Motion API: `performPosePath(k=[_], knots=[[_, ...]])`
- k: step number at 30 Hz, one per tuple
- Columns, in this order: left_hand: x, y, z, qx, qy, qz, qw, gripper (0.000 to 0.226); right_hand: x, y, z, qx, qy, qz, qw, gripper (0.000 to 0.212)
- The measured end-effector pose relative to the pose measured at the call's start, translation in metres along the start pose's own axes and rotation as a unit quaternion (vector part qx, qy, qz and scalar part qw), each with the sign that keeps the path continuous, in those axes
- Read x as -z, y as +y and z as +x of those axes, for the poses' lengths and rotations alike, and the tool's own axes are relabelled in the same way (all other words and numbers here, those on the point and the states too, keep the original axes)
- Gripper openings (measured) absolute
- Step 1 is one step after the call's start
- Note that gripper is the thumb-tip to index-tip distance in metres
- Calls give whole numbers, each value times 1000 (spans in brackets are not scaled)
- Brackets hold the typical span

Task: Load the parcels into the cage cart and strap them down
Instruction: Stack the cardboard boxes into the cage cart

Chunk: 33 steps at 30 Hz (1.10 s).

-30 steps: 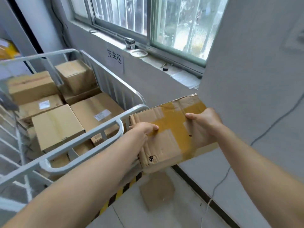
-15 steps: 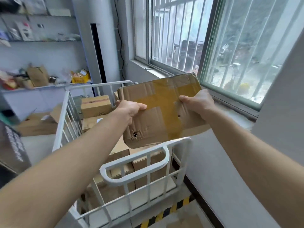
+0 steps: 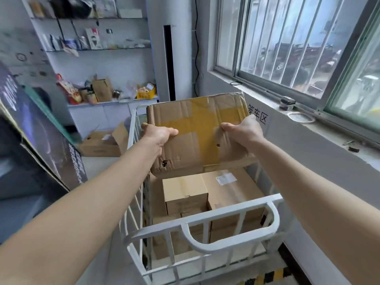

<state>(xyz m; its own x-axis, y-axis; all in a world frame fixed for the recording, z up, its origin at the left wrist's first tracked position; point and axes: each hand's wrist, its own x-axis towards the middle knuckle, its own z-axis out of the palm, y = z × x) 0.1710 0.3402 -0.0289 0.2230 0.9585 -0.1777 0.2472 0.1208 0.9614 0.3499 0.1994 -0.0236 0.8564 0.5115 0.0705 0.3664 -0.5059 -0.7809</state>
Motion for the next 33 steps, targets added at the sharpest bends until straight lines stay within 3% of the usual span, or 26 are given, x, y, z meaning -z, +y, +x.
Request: performPosePath(k=[10, 18, 33], knots=[[-1, -12, 80, 51, 39, -59, 996, 115, -66, -31, 77, 21, -55, 4, 998, 87], [21, 11, 157, 8, 67, -34, 997, 107, -111, -79, 118, 53, -29, 12, 998, 80], [90, 16, 328, -23, -61, -37, 997, 96, -235, -160, 138, -4, 68, 4, 998, 73]])
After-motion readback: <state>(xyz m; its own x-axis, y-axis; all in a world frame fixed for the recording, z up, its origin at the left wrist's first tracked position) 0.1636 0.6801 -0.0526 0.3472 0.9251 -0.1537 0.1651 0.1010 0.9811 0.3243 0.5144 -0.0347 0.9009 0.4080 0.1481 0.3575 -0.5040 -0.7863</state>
